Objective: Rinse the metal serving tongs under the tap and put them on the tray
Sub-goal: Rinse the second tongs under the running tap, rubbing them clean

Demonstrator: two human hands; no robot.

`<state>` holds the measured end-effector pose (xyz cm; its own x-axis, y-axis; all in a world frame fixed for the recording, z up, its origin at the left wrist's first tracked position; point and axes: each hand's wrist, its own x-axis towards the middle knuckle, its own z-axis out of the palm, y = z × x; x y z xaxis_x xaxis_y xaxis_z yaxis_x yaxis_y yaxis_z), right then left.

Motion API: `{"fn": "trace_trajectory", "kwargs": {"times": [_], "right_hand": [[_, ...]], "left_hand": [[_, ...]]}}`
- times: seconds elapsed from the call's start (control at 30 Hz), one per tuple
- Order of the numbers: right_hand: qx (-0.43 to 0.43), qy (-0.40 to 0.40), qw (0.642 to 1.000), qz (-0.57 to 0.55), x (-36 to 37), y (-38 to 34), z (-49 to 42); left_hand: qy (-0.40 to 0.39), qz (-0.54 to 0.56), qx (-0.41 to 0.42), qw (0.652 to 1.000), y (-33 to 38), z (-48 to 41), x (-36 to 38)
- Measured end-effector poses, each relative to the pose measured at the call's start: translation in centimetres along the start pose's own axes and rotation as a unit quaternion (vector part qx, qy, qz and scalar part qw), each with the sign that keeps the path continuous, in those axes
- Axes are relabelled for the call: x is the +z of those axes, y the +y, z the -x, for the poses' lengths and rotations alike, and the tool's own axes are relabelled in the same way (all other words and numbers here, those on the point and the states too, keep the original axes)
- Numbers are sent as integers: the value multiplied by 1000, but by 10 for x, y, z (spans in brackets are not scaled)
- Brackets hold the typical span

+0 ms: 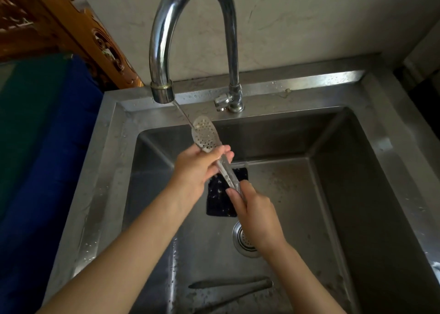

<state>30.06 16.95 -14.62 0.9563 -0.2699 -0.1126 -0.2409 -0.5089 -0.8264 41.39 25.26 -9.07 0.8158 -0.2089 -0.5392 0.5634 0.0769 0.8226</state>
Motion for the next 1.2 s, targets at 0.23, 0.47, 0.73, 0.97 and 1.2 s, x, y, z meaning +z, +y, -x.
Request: {"fn": "trace_trajectory", "kwargs": {"times": [0.23,0.47,0.73,0.97,1.2], "right_hand": [[-17,-10,999,39,6,1,15],[7,16,1000,-1,10,8,24],[13,45,999,5,13,13,36],[56,35,997,-28,14,20,42],[150,-16,971,-184,21,19,46]], "left_hand": [[62,84,21,994,21,-24,-13],[-30,4,15,999,-6,-8,-12],[-44,160,-16,986,9,-28,-19],[-108,242,-59,962,3,-28,-25],[-118,267,-63,954,-1,-29,-22]]}}
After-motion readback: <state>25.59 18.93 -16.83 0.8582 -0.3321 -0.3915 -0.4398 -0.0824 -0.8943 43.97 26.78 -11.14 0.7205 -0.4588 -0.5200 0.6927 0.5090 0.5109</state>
